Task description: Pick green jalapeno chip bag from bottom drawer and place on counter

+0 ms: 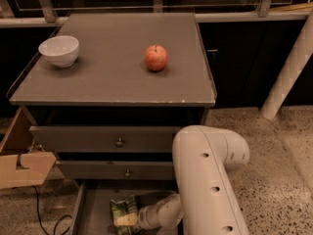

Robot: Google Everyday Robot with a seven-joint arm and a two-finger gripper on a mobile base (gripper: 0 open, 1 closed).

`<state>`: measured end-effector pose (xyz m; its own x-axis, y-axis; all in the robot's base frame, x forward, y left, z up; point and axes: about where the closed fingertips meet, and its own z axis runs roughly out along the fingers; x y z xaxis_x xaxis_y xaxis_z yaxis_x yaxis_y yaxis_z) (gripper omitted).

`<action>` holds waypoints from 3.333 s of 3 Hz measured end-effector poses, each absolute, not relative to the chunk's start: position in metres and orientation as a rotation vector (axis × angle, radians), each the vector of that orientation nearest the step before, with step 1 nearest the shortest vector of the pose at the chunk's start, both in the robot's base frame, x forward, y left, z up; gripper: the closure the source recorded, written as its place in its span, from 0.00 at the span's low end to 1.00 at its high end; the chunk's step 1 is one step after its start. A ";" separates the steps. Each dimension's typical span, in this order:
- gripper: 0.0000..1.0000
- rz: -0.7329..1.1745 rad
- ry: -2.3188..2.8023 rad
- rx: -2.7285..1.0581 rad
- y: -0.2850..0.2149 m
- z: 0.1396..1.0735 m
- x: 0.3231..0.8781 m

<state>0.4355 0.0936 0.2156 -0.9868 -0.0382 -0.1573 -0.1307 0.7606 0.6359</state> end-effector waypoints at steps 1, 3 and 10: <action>0.00 1.081 2.806 -0.099 0.094 0.210 0.434; 0.00 1.066 2.762 -0.147 0.093 0.198 0.454; 0.72 1.213 2.736 -0.126 0.124 0.160 0.466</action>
Offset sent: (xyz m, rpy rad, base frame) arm 0.0278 -0.0074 -0.0206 0.0404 -0.0455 -0.0240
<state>0.4655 0.1236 0.1605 -0.9859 -0.0175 -0.1664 -0.1351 0.6702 0.7298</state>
